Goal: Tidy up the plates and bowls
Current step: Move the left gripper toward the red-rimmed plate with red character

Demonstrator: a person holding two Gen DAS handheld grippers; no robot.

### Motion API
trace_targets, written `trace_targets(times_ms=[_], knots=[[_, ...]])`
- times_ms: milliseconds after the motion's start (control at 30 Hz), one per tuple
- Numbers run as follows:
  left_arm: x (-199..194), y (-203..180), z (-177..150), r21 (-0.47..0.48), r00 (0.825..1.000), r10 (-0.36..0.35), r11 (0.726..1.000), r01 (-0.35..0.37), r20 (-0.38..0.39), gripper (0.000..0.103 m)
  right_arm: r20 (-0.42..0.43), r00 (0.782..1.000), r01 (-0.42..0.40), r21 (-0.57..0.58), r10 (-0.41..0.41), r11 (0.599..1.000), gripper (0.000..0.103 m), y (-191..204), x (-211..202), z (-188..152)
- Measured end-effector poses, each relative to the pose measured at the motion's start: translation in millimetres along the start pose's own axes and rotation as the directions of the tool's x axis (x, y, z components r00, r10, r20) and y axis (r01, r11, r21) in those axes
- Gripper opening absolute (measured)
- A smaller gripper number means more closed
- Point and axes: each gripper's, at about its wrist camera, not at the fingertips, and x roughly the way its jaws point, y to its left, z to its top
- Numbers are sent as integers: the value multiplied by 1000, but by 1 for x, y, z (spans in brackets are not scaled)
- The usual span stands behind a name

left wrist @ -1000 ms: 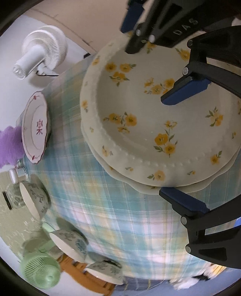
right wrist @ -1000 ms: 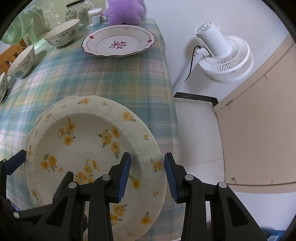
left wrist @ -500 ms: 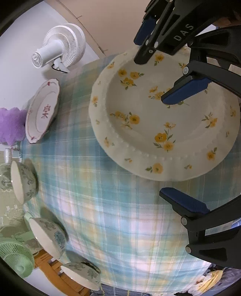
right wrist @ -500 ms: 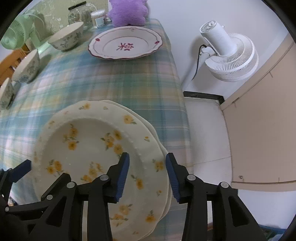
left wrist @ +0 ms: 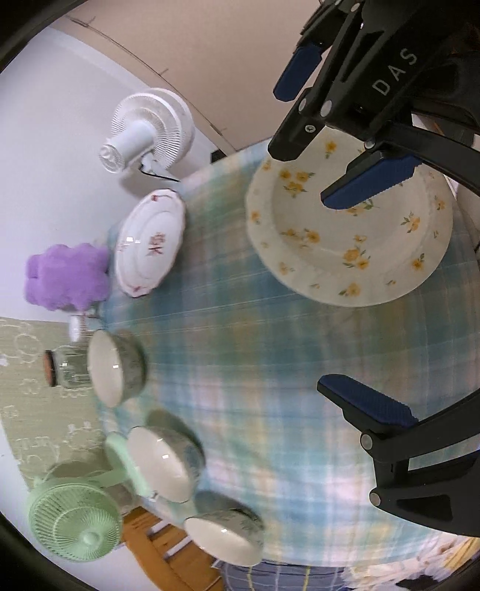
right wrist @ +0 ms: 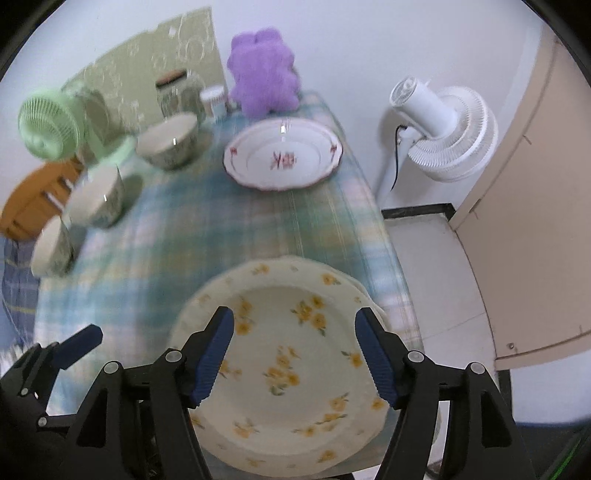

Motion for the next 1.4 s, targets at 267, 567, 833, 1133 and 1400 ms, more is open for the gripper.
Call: trace_targets(times_ms=[267,567,833,1133,1400], knots=[[-13,4,34,19,997,2,1000,-4,72,92,100,995,16,57,-22,998,71,7,-24,30],[6,-10,80,-14,992,55,998,-54,112,92,130,991,26,9,-27,1000,75,-4,-9,80],[61,-29,125,-41,989,110,993,-107,103,92,94,996,-7,-9,8,1000,75,-28,48,128],[125,-36,164,-73,982,165,985,-159,90,90,86,996,-17,-16,18,1000,75,-43,119,174],[164,-40,182,-63,980,192,980,-188,54,90,48,998,-34,-10,34,999,75,-45,162,193]])
